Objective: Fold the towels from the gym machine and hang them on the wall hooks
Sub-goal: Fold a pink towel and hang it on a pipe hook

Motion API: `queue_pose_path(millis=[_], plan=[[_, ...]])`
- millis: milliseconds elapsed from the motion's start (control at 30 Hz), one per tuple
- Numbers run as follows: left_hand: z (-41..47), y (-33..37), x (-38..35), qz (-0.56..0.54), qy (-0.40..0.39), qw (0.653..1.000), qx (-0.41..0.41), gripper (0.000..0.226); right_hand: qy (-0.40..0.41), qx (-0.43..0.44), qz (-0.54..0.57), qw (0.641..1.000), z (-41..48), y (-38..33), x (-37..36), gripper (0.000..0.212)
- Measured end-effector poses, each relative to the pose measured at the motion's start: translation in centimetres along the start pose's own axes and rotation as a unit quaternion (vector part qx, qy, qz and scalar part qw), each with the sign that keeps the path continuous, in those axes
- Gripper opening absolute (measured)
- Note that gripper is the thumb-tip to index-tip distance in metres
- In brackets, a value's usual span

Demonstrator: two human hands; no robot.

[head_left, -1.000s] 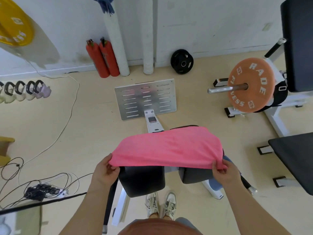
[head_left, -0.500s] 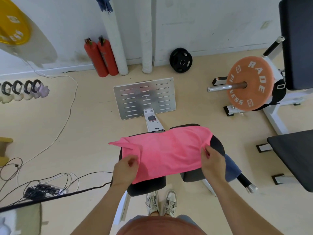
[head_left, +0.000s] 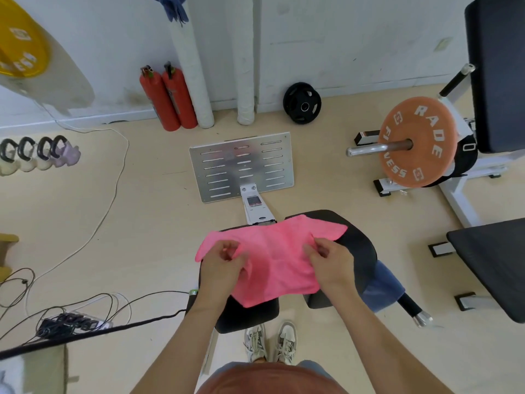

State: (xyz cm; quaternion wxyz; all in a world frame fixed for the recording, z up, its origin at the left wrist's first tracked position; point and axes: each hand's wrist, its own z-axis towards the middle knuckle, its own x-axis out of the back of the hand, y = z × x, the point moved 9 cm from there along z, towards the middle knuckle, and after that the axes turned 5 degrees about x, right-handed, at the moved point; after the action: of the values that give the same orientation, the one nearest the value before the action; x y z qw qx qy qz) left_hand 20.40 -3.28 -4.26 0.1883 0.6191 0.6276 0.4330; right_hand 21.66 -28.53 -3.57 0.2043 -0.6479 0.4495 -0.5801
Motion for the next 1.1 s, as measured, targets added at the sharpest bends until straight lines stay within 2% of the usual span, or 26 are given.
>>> queue_pose_path(millis=[67, 133, 300, 434, 567, 634, 767, 934, 1101], plan=[[-1.6, 3.5, -1.2, -0.073, -0.056, 0.995, -0.039, 0.025, -0.035, 0.028, 0.082, 0.996, -0.2, -3.5, -0.7, 0.009], [-2.7, 6.4, -2.3, -0.059, -0.100, 0.989, -0.091, 0.030, -0.076, 0.064, 0.166, 0.981, -1.0, -7.1, -1.1, 0.007], [-4.6, 10.7, -2.5, -0.055, -0.176, 0.971, -0.150, 0.044, -0.105, 0.118, 0.198, 0.967, -1.7, -11.8, 0.6, 0.017], [-5.6, 13.0, -0.9, -0.009, -0.128, 0.973, -0.193, 0.021, -0.147, 0.121, 0.214, 0.958, -2.3, -13.7, 1.5, 0.014], [-7.2, 15.8, 0.6, 0.075, -0.054, 0.949, -0.300, 0.018, -0.148, 0.164, 0.200, 0.955, -3.0, -15.7, 2.9, 0.026], [-7.8, 16.6, 0.9, 0.065, -0.062, 0.945, -0.316, 0.016, -0.147, 0.190, 0.193, 0.951, -3.4, -16.8, 3.5, 0.028], [-8.4, 16.7, 0.9, -0.006, -0.122, 0.957, -0.264, 0.016, -0.150, 0.213, 0.207, 0.943, -3.9, -17.7, 4.1, 0.015], [-9.7, 17.6, 1.2, 0.012, -0.119, 0.947, -0.297, 0.018, -0.155, 0.244, 0.169, 0.942, -4.6, -18.1, 4.4, 0.027], [-10.3, 18.2, 1.6, 0.017, -0.097, 0.942, -0.322, 0.022, -0.151, 0.258, 0.140, 0.944, -4.9, -18.4, 4.9, 0.026]])
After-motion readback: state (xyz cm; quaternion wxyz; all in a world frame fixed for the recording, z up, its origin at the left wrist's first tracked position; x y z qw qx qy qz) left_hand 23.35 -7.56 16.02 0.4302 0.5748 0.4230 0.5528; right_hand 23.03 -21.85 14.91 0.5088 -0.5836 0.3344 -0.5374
